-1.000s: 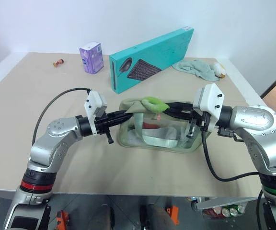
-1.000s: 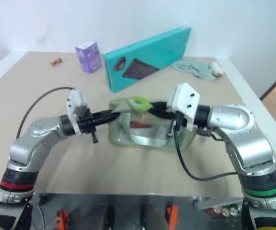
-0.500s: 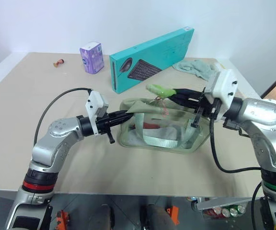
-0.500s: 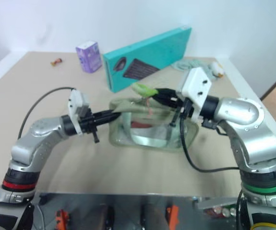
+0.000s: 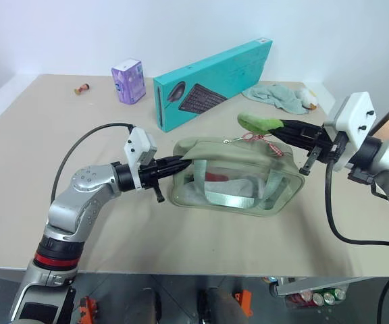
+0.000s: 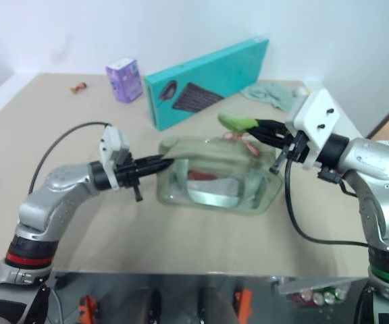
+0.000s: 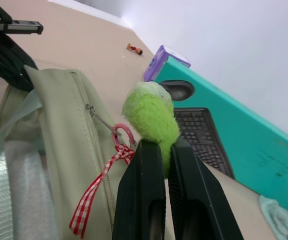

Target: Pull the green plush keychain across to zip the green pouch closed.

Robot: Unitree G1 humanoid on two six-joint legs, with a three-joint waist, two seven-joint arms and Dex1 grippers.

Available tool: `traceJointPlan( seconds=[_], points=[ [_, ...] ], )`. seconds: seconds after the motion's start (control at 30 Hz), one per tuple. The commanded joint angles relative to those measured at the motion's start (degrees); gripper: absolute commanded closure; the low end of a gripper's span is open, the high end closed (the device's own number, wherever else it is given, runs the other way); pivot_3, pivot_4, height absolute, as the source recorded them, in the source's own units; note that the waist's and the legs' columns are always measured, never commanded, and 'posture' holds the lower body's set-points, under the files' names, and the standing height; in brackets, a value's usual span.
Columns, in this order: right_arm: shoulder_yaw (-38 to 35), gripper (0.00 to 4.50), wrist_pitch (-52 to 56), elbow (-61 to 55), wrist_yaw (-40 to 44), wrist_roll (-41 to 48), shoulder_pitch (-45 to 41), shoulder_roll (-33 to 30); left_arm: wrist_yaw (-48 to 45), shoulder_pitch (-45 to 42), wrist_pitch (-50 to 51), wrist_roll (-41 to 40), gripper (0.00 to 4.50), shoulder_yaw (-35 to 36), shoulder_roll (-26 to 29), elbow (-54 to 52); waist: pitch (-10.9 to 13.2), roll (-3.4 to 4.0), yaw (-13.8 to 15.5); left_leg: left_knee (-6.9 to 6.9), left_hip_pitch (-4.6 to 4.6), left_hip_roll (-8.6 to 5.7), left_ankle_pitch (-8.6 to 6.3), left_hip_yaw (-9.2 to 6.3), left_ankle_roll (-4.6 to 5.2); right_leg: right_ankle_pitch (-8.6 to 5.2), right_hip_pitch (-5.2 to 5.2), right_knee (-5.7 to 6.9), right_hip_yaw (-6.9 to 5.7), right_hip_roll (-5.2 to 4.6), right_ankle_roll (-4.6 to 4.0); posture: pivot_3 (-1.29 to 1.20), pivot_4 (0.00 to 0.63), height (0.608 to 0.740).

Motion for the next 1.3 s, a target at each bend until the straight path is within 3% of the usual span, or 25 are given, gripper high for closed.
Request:
traceJointPlan(
  seconds=[0.03, 0.3, 0.5, 0.63, 0.77, 0.97, 1.23, 1.3],
  points=[
    [-4.71, 4.46, -1.78, 0.93, -0.45, -1.31, 0.45, -2.60, 0.34, -0.75, 0.69, 0.59, 4.50, -0.62, 0.11, 0.25, 0.00, 0.00, 0.06, 0.00, 0.00, 0.00, 0.00, -0.01, 0.00, 0.00, 0.01, 0.00, 0.00, 0.00, 0.00, 0.00, 0.150, 0.740],
    [-13.17, 4.46, -5.56, 7.64, 0.68, -5.10, 7.19, -7.85, 1.67, -1.45, 1.35, 1.20, 4.50, -1.11, -0.19, 0.19, 0.00, -0.01, 0.10, 0.00, -0.02, -0.10, -0.01, 0.07, 0.02, -0.02, 0.01, -0.02, 0.01, -0.10, 0.10, 0.00, 0.150, 0.740],
    [-18.54, 4.46, -7.02, 12.99, -4.29, -12.53, 17.41, -8.00, 3.24, -1.36, 2.11, 1.12, 4.50, -1.27, -0.64, -0.88, -0.01, 0.01, 0.04, 0.00, 0.02, -0.12, -0.01, 0.06, 0.02, -0.03, 0.07, -0.02, 0.04, -0.10, 0.09, 0.00, 0.150, 0.740],
    [-16.24, 4.46, -4.61, 9.55, -8.40, -16.03, 23.85, -5.34, 3.76, -1.06, 2.52, 0.84, 4.50, -1.46, -0.73, -1.68, -0.06, 0.07, 0.02, 0.00, 0.05, -0.07, 0.00, 0.04, 0.01, -0.01, 0.07, 0.00, 0.14, -0.03, 0.11, 0.00, 0.150, 0.740],
    [-7.73, 4.46, -1.54, 4.93, -14.44, -17.91, 26.97, 2.69, 4.54, -1.14, 2.98, 0.83, 4.50, -1.61, -0.99, -1.86, -0.09, 0.04, -0.03, 0.00, 0.11, -0.01, 0.02, -0.02, -0.01, -0.01, 0.12, 0.01, 0.11, 0.04, 0.10, 0.00, 0.150, 0.740],
    [0.35, 4.46, -5.56, 10.23, -17.97, -22.81, 26.94, 8.05, 5.35, -1.36, 3.27, 0.75, 4.50, -1.96, -1.41, -2.14, -0.10, 0.10, -0.05, 0.00, 0.12, -0.08, 0.06, 0.09, 0.01, 0.02, 0.11, 0.01, 0.08, 0.01, 0.07, 0.00, 0.150, 0.740],
    [1.05, 4.46, -10.04, 15.82, -19.78, -21.42, 23.72, 12.31, 6.86, -0.95, 3.64, 0.54, 4.50, -1.08, -2.40, -1.67, -0.13, 0.06, -0.05, 0.01, 0.14, -0.08, 0.07, 0.04, 0.02, 0.03, 0.14, 0.00, 0.08, 0.03, 0.07, 0.00, 0.150, 0.740],
    [-1.37, 3.80, -8.19, 14.05, -19.17, -17.73, 23.43, 13.61, 6.96, -0.43, 4.14, -1.55, 4.50, 0.57, -3.07, -1.48, -0.13, 0.06, -0.05, 0.01, 0.15, -0.06, 0.08, 0.01, 0.03, 0.03, 0.16, 0.00, 0.08, 0.05, 0.06, 0.00, 0.150, 0.740]
  ],
)
